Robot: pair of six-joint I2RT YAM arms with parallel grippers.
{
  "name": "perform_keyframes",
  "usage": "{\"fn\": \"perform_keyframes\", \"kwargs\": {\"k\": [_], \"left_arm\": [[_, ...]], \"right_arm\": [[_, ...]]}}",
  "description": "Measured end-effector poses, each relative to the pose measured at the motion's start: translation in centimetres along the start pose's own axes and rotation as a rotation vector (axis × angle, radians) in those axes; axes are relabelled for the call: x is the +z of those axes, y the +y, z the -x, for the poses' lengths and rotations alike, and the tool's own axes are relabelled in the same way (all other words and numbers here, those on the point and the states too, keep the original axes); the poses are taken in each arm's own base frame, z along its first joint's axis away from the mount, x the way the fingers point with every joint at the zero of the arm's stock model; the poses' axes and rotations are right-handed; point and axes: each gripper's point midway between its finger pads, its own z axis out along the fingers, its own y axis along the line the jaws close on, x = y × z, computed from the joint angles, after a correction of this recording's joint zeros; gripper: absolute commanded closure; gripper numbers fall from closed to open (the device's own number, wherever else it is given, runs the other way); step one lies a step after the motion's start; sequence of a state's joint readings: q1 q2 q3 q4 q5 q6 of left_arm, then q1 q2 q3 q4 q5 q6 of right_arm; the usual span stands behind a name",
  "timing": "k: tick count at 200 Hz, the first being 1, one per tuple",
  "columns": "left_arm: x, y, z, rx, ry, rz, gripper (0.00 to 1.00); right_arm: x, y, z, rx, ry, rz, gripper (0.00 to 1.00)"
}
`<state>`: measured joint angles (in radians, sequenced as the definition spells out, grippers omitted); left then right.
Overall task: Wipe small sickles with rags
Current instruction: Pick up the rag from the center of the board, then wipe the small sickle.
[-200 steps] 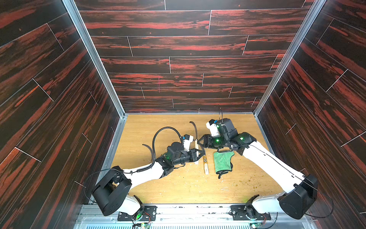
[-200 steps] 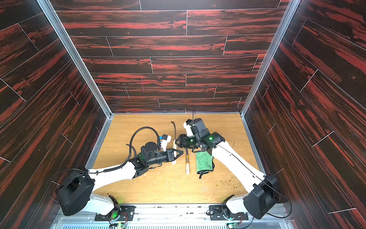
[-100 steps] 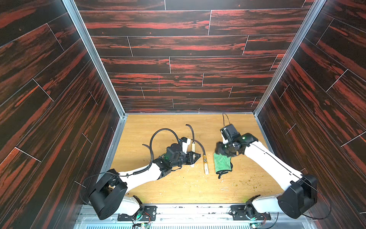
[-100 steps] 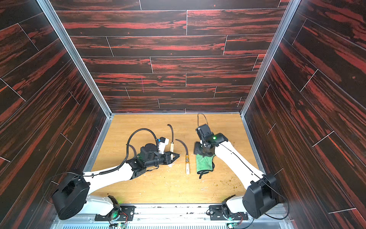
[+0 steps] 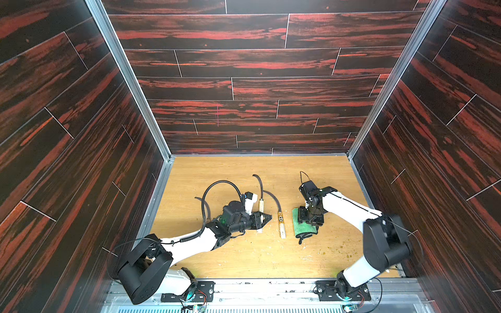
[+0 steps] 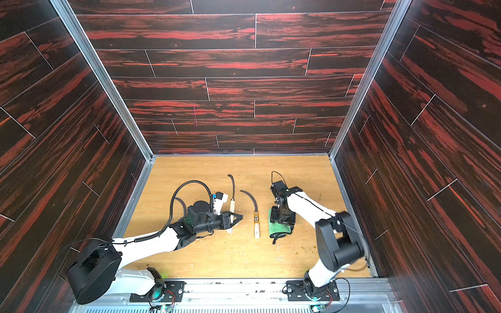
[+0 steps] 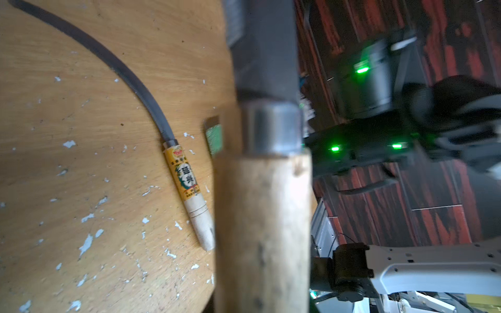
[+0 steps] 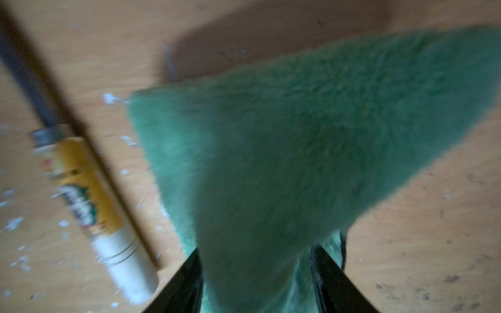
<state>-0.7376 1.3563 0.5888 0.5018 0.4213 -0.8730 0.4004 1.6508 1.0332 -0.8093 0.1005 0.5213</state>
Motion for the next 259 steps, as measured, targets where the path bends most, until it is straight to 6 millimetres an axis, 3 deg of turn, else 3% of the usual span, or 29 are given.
{"fn": "perform_keyframes", "kwargs": {"k": [16,33,50,101,120,136,167,189,259], "left_arm": [[-0.2,-0.5,0.2,0.005,-0.006,-0.019,1.00],[-0.3,-0.9,0.3,0.006,-0.007,-0.033,1.00],[-0.3,-1.2,0.3,0.004,-0.002,-0.047,1.00],[-1.0,-3.1,-0.6,-0.032,0.017,-0.190,1.00],[-1.3,-4.4,-0.4,-0.046,0.018,-0.252,1.00],[-1.7,-5.6,-0.1,-0.052,0.014,-0.304,1.00],[-2.2,-7.2,0.5,-0.076,0.007,-0.372,1.00],[-2.6,-7.9,0.8,-0.097,-0.005,-0.406,1.00],[-2.3,-8.2,0.9,-0.152,-0.006,-0.427,1.00]], "right_arm": [[0.9,-0.2,-0.1,0.005,0.017,0.011,0.46],[1.5,-0.2,-0.1,0.003,0.024,0.028,0.69],[1.7,0.0,0.0,-0.007,0.024,0.045,0.83],[0.7,0.5,0.6,-0.038,-0.013,0.075,0.92],[-1.7,1.2,1.4,-0.054,-0.083,0.124,0.93],[-4.9,2.5,2.4,-0.076,-0.170,0.203,0.94],[-11.8,6.0,3.8,-0.153,-0.337,0.421,0.94],[-15.4,8.4,3.6,-0.229,-0.403,0.559,0.94],[-20.8,14.1,1.2,-0.469,-0.473,0.754,0.95]]}}
